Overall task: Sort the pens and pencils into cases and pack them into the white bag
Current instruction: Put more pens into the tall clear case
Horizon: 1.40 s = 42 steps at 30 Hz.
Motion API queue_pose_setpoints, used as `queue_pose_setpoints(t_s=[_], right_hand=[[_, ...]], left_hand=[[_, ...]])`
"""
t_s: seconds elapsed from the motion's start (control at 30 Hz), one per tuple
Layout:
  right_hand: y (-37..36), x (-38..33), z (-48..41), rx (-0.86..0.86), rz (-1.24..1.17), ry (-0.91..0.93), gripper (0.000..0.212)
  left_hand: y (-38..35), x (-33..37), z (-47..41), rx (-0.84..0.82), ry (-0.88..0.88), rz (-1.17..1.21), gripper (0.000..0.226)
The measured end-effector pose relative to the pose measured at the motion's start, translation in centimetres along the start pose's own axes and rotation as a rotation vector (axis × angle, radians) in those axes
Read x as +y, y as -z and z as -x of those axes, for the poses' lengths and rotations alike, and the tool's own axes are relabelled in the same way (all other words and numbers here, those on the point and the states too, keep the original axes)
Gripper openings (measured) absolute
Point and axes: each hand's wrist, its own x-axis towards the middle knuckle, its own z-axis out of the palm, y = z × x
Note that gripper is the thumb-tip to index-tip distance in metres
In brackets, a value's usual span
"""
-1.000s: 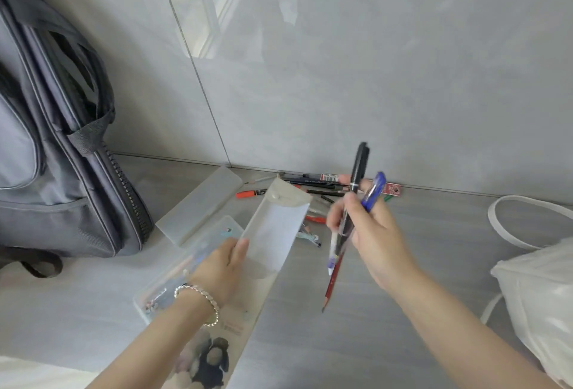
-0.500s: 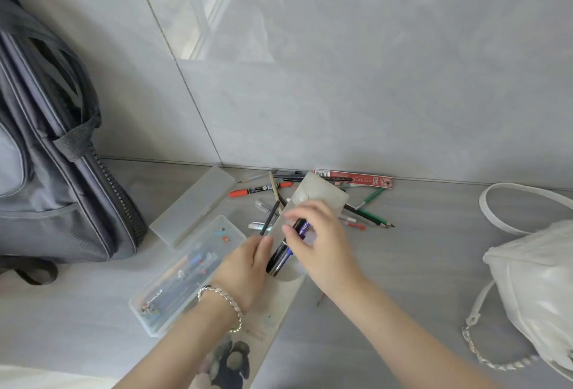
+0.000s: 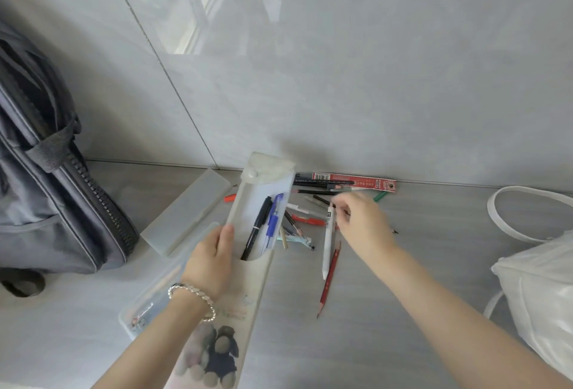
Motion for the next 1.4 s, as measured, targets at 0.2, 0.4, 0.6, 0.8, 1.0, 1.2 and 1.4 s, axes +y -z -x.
queue_pose_setpoints(t_s=[0.2,0.4,0.6,0.8,1.0,1.2,1.4], right_hand=[[-2.6,3.2,-0.5,-0.403,0.402,0.025,0.037],[-2.8,2.5,-0.4,-0.517,0.611,0.041,0.036],[-0.2,3.3,2.0,-0.512,0.468,-0.053,0.034],[2.9,3.0,4.3,-0.159,-0.252,-0.224,0.015],[4.3,-4.6,6.0,0.125,-1.173,-0.088,0.017],[1.3,-8.1,5.8,0.231,-1.235,-0.033,0.017],[0.2,-7.7,6.4,0.045,-1.167,-0.16,0.032]], left_hand=[[1.2,-0.8,-0.7,0.065,0.03,-0.002,0.033],[1.3,-1.1,-0.4,0.044,0.024,0.016,0.035],[1.1,-0.9,0.1,0.0,0.003,-0.015,0.037],[-0.3,0.2,1.3,-0.098,0.015,-0.049,0.04],[-2.1,1.9,3.0,-0.189,-0.05,-0.069,0.038],[-3.0,3.3,5.0,-0.212,-0.133,-0.038,0.036],[-3.0,3.5,5.7,-0.214,-0.169,0.005,0.037]])
